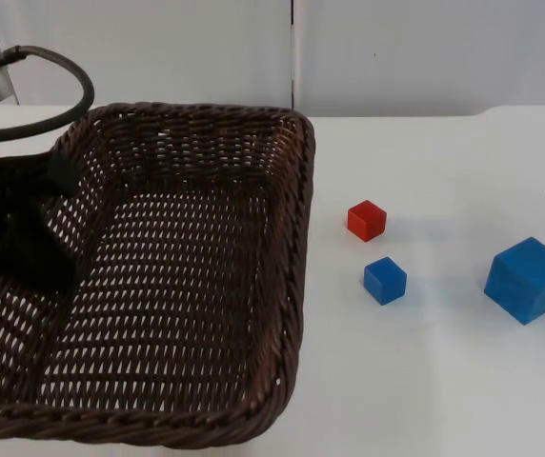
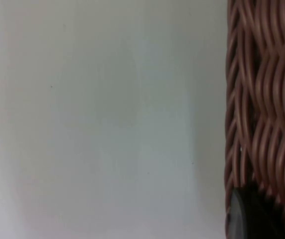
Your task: Pick up the basket with the left hand and place the largest block into the basket with the right hand.
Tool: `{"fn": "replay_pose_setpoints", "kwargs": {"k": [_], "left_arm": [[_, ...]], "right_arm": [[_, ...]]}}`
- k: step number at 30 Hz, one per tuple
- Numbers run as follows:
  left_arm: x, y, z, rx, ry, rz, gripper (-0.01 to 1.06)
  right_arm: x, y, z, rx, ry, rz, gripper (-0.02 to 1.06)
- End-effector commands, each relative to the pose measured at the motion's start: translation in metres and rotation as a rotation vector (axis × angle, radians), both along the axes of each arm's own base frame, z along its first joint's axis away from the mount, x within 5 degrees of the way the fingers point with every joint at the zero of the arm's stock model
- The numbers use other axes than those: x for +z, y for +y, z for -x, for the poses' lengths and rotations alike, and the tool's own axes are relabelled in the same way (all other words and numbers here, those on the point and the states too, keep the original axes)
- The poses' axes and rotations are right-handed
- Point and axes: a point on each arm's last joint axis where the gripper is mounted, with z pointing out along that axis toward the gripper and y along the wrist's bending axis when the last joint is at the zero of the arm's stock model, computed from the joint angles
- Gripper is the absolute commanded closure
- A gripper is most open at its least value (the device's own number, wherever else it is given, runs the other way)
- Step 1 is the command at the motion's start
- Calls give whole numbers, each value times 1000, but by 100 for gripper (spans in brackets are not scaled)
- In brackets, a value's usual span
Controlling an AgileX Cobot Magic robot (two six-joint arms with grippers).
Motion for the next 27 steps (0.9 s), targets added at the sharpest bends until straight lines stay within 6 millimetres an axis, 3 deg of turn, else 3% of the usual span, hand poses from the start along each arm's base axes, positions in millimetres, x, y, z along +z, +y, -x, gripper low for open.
{"fn": "replay_pose_setpoints", "kwargs": {"k": [1, 8, 18, 27], "left_arm": [[4, -3, 0, 15, -9, 27, 105], [4, -2, 0, 14, -9, 26, 105], [4, -2, 0, 15, -11, 24, 105], [4, -2, 0, 11, -13, 23, 105]], "right_arm": [[2, 2, -5, 14, -45, -1, 0], [-21, 5, -20, 16, -43, 14, 0], [-85, 12, -44, 7, 8, 29, 0], [-120, 15, -55, 15, -2, 32, 0]]}}
